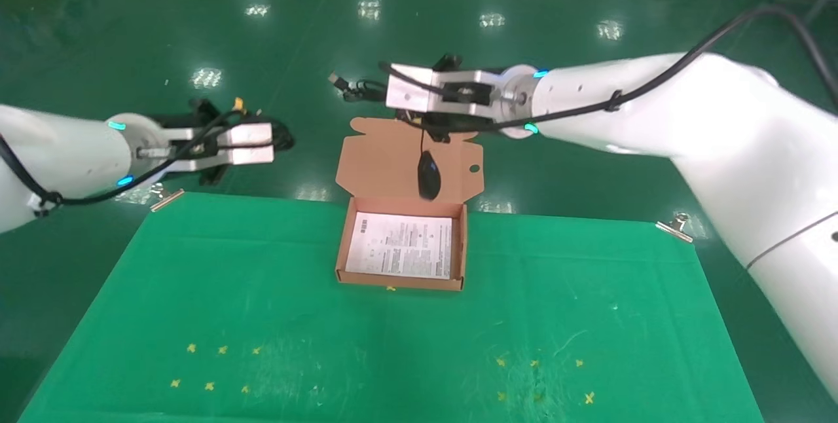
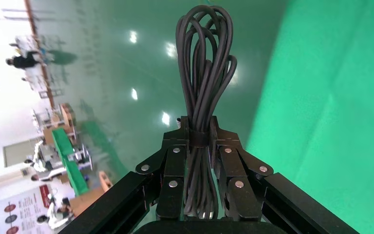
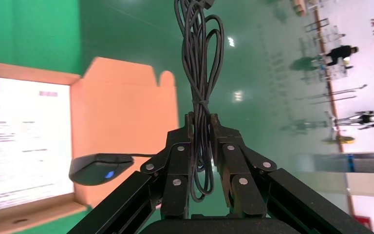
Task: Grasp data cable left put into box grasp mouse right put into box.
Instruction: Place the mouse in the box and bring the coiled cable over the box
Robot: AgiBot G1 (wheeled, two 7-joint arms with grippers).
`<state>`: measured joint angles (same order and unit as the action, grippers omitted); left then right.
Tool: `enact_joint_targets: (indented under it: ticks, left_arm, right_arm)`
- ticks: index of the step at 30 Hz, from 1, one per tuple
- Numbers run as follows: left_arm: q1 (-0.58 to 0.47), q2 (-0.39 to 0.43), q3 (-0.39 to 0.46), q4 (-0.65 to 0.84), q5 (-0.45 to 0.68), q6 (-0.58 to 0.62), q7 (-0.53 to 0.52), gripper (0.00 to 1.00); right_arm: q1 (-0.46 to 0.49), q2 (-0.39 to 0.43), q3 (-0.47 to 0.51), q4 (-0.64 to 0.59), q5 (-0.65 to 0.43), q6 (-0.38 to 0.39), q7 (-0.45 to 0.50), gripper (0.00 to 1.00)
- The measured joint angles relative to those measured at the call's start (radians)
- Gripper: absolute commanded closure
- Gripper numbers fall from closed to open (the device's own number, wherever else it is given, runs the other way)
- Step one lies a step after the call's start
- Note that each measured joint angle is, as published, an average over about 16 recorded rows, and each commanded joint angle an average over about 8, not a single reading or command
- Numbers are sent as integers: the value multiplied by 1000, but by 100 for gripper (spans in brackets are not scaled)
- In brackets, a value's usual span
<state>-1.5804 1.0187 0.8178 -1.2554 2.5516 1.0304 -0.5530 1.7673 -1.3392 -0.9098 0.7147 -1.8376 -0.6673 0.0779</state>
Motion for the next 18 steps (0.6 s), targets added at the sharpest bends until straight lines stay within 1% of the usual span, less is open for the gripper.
enact_joint_targets:
  ticks: [9, 18]
  left_arm:
    - [8, -10, 13, 1, 76, 53, -39, 100]
    - [10, -9, 16, -1, 95, 68, -53, 100]
  right_arm:
    - [-38, -20, -50, -49, 89, 20, -46, 100]
    - [-77, -28, -134, -59, 213, 58, -67, 100]
